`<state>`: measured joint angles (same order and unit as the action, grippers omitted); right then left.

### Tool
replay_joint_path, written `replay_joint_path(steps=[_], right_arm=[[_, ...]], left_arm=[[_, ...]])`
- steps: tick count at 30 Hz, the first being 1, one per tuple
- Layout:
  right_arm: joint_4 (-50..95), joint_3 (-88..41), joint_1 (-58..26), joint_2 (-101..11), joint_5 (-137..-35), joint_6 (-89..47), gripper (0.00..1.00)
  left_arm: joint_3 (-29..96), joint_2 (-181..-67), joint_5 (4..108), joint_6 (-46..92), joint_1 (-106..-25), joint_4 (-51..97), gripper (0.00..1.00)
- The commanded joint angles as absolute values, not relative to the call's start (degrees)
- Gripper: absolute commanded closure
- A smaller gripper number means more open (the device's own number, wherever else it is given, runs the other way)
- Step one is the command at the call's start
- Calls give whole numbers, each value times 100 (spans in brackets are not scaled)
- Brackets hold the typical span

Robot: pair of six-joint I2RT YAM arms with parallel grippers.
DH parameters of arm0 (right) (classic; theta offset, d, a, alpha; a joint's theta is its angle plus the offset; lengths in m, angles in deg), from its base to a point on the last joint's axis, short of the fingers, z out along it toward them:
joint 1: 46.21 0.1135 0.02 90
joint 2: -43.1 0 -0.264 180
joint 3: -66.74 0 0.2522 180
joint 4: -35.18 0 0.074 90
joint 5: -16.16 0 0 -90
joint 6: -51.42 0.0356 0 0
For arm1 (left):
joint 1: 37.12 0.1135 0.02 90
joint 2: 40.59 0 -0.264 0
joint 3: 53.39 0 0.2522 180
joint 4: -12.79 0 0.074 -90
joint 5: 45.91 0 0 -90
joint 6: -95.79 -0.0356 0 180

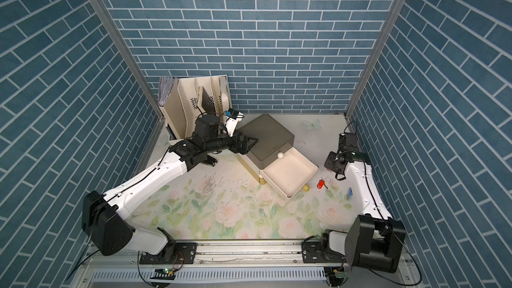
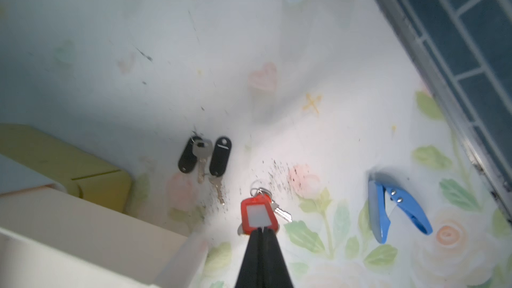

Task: Take the keys out of the drawer
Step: Place the key at the center of the board.

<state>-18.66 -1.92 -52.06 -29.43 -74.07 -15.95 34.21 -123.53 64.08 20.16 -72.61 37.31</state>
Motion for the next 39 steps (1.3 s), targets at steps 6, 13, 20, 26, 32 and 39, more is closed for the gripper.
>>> replay_joint_path(steps=[6,13,20,26,32,39], right_arm=[[-1163,497,-5292,-3010,-7782,-1695,100],[-862,842,-5333,-3239,-8030,-1713,100],[-843,1030,-5335,-3158,-8128,-1749,98],[-900,1080,-5333,-2875,-8400,-1731,75],[-1168,965,-5333,-2555,-8597,-1722,64],[-1321,1329,-5318,-2090,-9125,-1663,63]], left_arm=[[3418,-12373,6339,2005,-7237,3917,0],[3472,-12430,6322,2000,-7237,3965,0],[3546,-12537,6334,1976,-7237,3995,0],[3784,-12795,6352,1889,-7237,4033,0],[4480,-13281,6316,1689,-7241,4244,0],[5166,-13933,6415,1607,-7237,4418,0]])
